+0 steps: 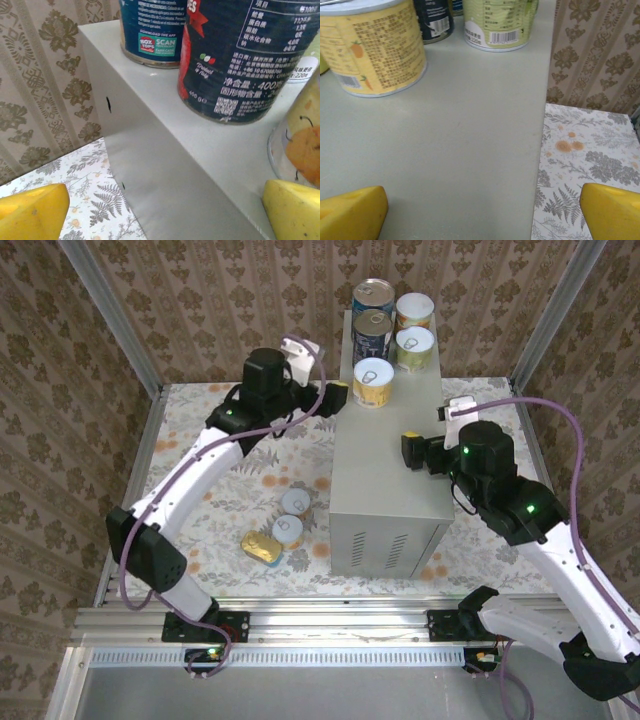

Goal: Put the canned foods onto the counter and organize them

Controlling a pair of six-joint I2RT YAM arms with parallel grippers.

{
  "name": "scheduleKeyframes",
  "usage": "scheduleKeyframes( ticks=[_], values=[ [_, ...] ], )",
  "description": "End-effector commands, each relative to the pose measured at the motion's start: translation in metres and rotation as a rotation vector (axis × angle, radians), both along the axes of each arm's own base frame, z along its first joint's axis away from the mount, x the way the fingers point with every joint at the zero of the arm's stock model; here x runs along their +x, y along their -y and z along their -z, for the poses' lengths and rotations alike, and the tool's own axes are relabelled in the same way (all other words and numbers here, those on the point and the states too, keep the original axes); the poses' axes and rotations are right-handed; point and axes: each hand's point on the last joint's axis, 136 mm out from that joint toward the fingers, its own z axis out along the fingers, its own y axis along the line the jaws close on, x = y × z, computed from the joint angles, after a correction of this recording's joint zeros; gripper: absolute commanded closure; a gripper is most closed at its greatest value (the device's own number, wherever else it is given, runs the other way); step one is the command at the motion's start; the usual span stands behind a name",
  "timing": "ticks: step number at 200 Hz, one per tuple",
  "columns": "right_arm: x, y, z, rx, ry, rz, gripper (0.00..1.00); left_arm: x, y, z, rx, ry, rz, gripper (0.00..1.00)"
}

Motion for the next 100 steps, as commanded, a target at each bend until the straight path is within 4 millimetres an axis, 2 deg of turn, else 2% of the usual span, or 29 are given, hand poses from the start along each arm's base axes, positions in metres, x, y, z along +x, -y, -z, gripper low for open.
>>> scheduleKeyframes(
  ticks=[1,25,52,74,100],
  values=[
    [-0.008,-0.005,-0.016,-0.002,0.049,-0.072,0.00,-0.017,-0.031,0.006,0.036,-0.033,-0.050,0.00],
    [-0.019,-0.007,-0.024,-0.038,0.072,-0.131,0.00,-0.035,-0.057,0.007,0.055,-0.034,-0.094,0.00],
    [-0.038,-0.018,-0.035,-0.055,0.092,-0.257,0.00,-0.058,-0.080,0.020,0.094,-0.064,-0.120,0.00],
    [-0.055,-0.030,-0.042,-0.053,0.083,-0.373,0.00,-0.076,-0.093,0.040,0.123,-0.120,-0.132,0.00],
    [-0.078,-0.050,-0.051,-0.028,0.065,-0.537,0.00,-0.095,-0.105,0.073,0.143,-0.215,-0.147,0.00]
  ],
)
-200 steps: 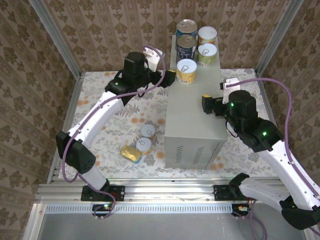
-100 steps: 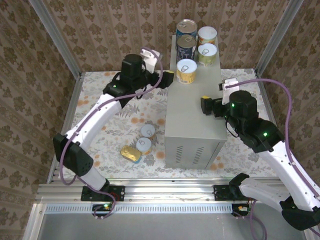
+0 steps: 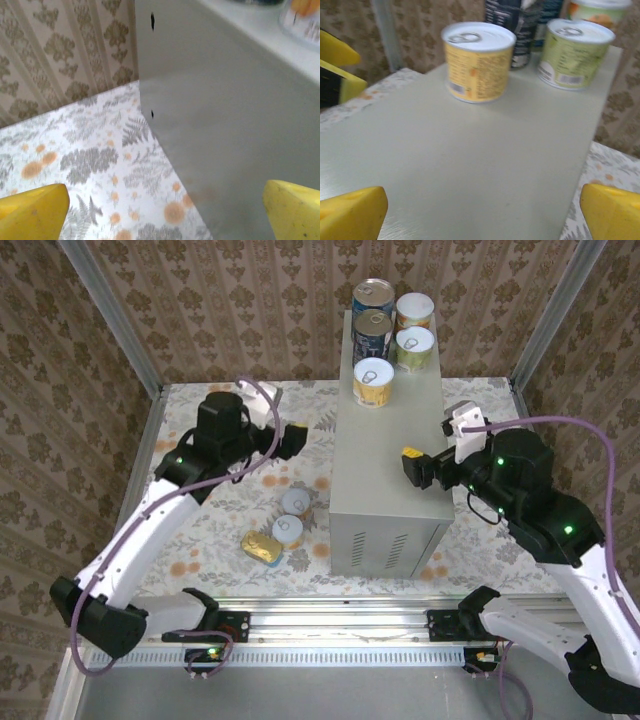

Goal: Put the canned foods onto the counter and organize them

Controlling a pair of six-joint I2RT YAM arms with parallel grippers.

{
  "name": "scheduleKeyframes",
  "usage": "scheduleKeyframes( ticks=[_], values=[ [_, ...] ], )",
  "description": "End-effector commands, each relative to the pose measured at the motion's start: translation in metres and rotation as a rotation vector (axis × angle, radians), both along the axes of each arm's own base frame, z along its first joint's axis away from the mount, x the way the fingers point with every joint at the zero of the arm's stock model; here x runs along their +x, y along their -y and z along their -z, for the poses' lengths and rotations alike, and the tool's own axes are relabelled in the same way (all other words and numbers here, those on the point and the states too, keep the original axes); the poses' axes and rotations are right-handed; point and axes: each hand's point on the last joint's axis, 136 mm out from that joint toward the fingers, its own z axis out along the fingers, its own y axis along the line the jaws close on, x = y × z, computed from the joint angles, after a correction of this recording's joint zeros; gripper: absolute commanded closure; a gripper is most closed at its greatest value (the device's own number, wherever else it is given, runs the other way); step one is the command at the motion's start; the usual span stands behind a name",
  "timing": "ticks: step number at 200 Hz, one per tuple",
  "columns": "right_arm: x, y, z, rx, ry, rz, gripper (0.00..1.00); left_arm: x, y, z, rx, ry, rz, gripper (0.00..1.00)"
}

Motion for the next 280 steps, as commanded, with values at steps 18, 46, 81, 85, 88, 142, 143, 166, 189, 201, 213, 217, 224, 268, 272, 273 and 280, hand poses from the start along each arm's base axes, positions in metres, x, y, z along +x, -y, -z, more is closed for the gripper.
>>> scheduleKeyframes(
  ticks=[18,46,81,85,88,142,143,166,189,201,213,217,224,268,272,273,280],
  values=[
    [-0.049,-0.037,-0.015,0.023,-0.028,-0.337,0.00,-0.029,-0.022,0.069,0.063,-0.197,-0.052,0.00],
    [-0.070,-0.058,-0.018,0.052,-0.060,-0.503,0.00,-0.049,-0.022,0.118,0.136,-0.312,-0.054,0.00],
    [-0.072,-0.080,-0.011,0.040,-0.103,-0.580,0.00,-0.063,-0.007,0.164,0.169,-0.434,-0.039,0.00],
    [-0.072,-0.083,-0.009,0.035,-0.108,-0.590,0.00,-0.063,-0.005,0.169,0.170,-0.447,-0.040,0.00],
    [-0.073,-0.085,-0.008,0.030,-0.111,-0.598,0.00,-0.064,-0.004,0.171,0.168,-0.453,-0.038,0.00],
    [-0.066,-0.116,0.024,-0.119,-0.181,-0.616,0.00,-0.057,0.011,0.227,0.273,-0.558,-0.059,0.00],
    [-0.066,-0.116,0.024,-0.121,-0.182,-0.615,0.00,-0.057,0.012,0.228,0.274,-0.559,-0.059,0.00],
    [-0.062,-0.121,0.034,-0.162,-0.195,-0.602,0.00,-0.051,0.013,0.243,0.306,-0.585,-0.083,0.00],
    [-0.061,-0.123,0.036,-0.169,-0.193,-0.602,0.00,-0.045,0.010,0.254,0.341,-0.586,-0.113,0.00],
    [-0.061,-0.123,0.036,-0.171,-0.191,-0.603,0.00,-0.042,0.010,0.260,0.357,-0.589,-0.122,0.00],
    [-0.060,-0.123,0.037,-0.173,-0.191,-0.600,0.00,-0.039,0.010,0.264,0.364,-0.587,-0.126,0.00],
    [-0.060,-0.123,0.038,-0.175,-0.192,-0.599,0.00,-0.038,0.011,0.265,0.366,-0.588,-0.127,0.00],
    [-0.059,-0.123,0.039,-0.177,-0.192,-0.596,0.00,-0.037,0.012,0.267,0.369,-0.591,-0.128,0.00],
    [-0.057,-0.123,0.041,-0.182,-0.194,-0.583,0.00,-0.033,0.017,0.274,0.376,-0.593,-0.122,0.11],
    [-0.057,-0.123,0.042,-0.183,-0.195,-0.582,0.00,-0.032,0.016,0.273,0.375,-0.590,-0.124,0.13],
    [-0.057,-0.123,0.042,-0.182,-0.195,-0.581,0.00,-0.032,0.016,0.273,0.376,-0.588,-0.123,0.13],
    [-0.057,-0.123,0.042,-0.181,-0.194,-0.580,0.00,-0.031,0.016,0.270,0.372,-0.578,-0.127,0.15]
  ],
)
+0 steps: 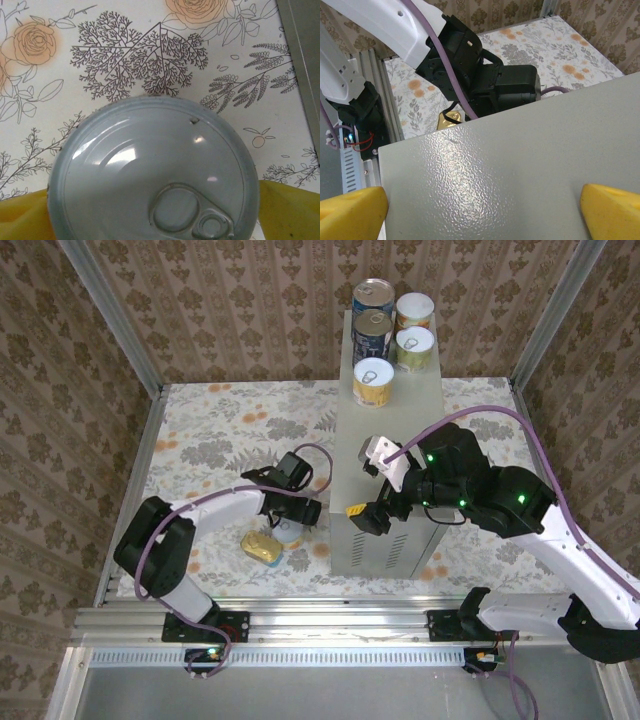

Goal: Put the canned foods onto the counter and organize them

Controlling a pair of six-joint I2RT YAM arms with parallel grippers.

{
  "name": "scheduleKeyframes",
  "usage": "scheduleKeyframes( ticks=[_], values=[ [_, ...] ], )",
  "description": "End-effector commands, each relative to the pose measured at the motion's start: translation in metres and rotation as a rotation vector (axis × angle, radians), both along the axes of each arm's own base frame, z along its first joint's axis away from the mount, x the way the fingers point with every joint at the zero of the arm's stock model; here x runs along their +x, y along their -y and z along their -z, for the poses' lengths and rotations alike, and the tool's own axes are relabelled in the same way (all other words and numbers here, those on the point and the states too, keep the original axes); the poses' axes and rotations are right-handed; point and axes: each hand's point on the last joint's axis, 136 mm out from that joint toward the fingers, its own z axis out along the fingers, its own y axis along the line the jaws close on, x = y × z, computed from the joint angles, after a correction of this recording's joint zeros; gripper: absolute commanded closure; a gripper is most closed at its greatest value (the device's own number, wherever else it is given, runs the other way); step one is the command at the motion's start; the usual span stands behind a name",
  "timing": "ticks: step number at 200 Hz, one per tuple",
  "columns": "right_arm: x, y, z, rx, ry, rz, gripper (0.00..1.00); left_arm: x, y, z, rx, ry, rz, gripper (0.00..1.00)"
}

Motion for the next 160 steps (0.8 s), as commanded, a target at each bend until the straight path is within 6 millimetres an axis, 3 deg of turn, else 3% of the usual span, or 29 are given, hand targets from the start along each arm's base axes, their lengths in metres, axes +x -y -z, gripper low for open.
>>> scheduleKeyframes(
  ticks=[1,45,107,125,131,137,160],
  values=[
    [0.001,0.002,0.000,-0.014,0.015,0.013,0.00,0.013,0.006,-0.013,-0.017,0.053,-0.014,0.16],
    [0.002,0.006,-0.001,-0.016,0.023,0.030,0.00,0.022,-0.005,-0.048,-0.037,0.174,-0.045,0.34],
    [0.013,0.012,-0.006,-0.008,0.068,0.107,0.00,0.023,-0.027,-0.144,-0.061,0.359,0.031,0.53],
    [0.016,0.013,-0.009,0.001,0.081,0.122,0.00,0.018,-0.035,-0.172,-0.074,0.408,0.067,0.67],
    [0.017,0.014,-0.009,0.003,0.084,0.129,0.00,0.016,-0.037,-0.180,-0.079,0.414,0.079,0.79],
    [0.017,0.015,-0.010,0.005,0.087,0.134,0.00,0.015,-0.039,-0.189,-0.084,0.423,0.088,1.00],
    [0.018,0.016,-0.014,0.016,0.101,0.140,0.00,0.006,-0.045,-0.220,-0.134,0.432,0.119,1.00]
  ],
)
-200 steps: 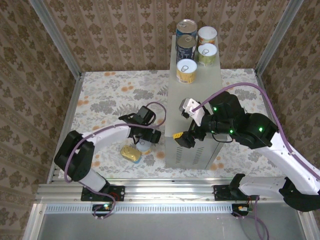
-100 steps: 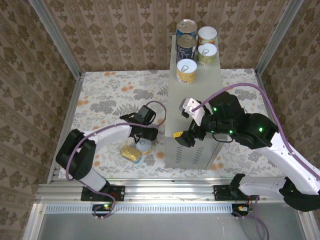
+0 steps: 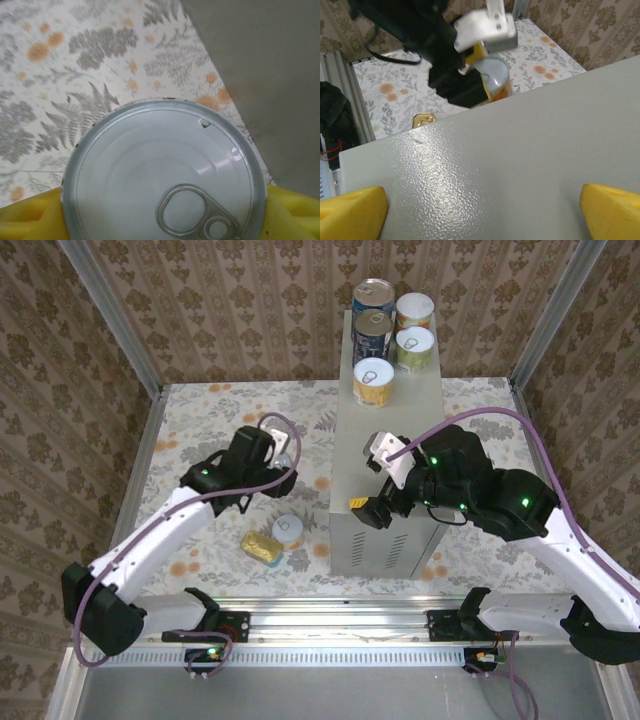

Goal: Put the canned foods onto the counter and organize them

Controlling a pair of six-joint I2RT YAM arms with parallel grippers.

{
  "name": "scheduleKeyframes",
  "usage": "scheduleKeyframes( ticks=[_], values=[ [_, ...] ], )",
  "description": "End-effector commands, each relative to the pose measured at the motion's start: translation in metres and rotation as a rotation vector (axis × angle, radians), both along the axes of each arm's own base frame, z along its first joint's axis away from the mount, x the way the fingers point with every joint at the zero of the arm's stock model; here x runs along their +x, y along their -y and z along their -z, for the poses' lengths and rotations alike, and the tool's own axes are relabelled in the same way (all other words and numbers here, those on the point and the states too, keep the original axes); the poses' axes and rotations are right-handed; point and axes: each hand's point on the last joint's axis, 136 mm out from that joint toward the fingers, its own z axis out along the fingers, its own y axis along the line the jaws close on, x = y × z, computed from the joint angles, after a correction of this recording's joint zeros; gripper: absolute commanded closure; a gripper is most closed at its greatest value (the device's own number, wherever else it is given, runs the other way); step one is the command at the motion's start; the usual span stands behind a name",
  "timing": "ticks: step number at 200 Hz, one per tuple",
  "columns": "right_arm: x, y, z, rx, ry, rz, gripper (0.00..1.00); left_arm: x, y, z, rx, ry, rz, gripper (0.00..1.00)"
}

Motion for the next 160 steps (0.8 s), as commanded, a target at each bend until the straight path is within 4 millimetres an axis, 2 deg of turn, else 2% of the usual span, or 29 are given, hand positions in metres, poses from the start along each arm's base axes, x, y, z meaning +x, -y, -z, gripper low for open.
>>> scheduleKeyframes(
  ticks=[1,24,56,94,125,151,160],
  values=[
    [0.004,0.004,-0.009,0.033,0.036,0.039,0.00,-0.009,-0.006,-0.045,-0.027,0.057,0.081,1.00],
    [0.005,0.006,-0.015,0.052,0.060,0.049,0.00,-0.026,0.001,-0.075,-0.090,0.061,0.186,1.00],
    [0.011,0.013,-0.023,0.071,0.099,0.099,0.00,-0.071,0.032,-0.119,-0.266,0.051,0.449,1.00],
    [0.025,0.036,-0.034,0.079,0.141,0.258,0.00,-0.109,0.048,-0.164,-0.408,0.050,0.630,1.00],
    [0.020,0.044,-0.037,0.092,0.169,0.255,0.00,-0.128,0.051,-0.188,-0.412,0.074,0.707,1.00],
    [0.007,0.033,-0.033,0.096,0.165,0.150,0.00,-0.140,0.051,-0.201,-0.413,0.089,0.754,1.00],
    [0.000,0.026,-0.034,0.110,0.164,0.094,0.00,-0.150,0.053,-0.208,-0.444,0.082,0.801,1.00]
  ],
)
